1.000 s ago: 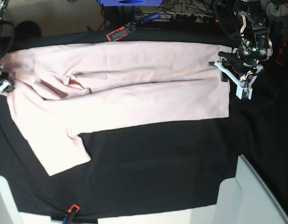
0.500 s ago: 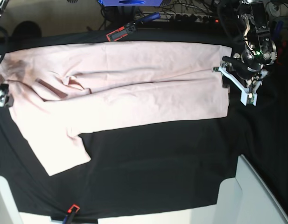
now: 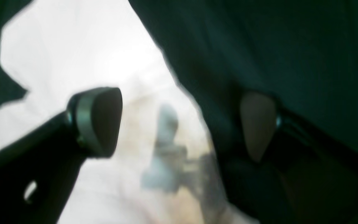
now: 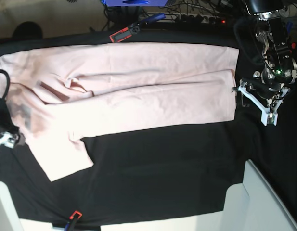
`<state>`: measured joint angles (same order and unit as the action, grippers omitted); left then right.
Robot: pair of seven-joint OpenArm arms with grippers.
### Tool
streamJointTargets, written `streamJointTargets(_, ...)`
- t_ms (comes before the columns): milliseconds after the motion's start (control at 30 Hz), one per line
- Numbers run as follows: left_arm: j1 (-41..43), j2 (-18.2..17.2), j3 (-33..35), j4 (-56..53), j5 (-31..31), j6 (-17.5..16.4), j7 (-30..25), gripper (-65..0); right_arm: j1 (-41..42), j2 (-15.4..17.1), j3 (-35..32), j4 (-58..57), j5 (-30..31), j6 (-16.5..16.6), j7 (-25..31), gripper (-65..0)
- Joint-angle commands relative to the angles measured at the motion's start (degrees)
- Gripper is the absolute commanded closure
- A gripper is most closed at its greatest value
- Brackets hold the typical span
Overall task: Fold the T-shirt properly
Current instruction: 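Move the right gripper onto the shirt end near the sleeve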
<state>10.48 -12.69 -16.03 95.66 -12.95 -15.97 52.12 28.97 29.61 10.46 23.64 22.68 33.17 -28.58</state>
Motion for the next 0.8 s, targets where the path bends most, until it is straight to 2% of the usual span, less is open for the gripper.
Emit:
streamJointTargets(0,-0.33,-1.16,-0.28,0.56,-0.19,0.36,-0.82,-33.8,2.98,1.65,-0.92,-2.50,-0.22,0.28,2.78,-57.0)
streamJointTargets(67,-0.15,-1.25,-0.28,-0.05,-0.19,0.36,-0.82,-33.8,5.09,1.65,-2.06,-9.00,-1.18,0.28,6.03,-57.0)
streamJointTargets(167,0.03,-1.69,-0.28,-0.49,-0.19,0.36,-0.91,-33.6,5.71,1.21,-2.33,-11.99,-1.09,0.28,8.05,-57.0)
streamJointTargets(500,0.03,-1.51,-0.28,-0.32,-0.19,0.36,-0.91,-33.6,3.16,1.03,-2.33,-12.08,-1.09,0.19,8.14,-56.3)
streamJointTargets(600,0.03,-1.42,-0.28,-0.32,-0.19,0.36,-0.91,-33.6,2.81,-0.20,-2.41,-12.08,-1.09,0.19,8.14,-55.7)
streamJointTargets(667,0.03,-1.42,-0.28,-0.23,-0.19,0.36,-0.91,-33.6,2.81,-0.46,-2.41,-12.08,-1.09,0.19,8.14,-50.3)
streamJointTargets(767,0.03,-1.42,-0.28,-0.40,-0.19,0.36,-0.91,-33.9,2.81,-0.81,-2.41,-12.08,-1.09,0.19,8.14,-36.1)
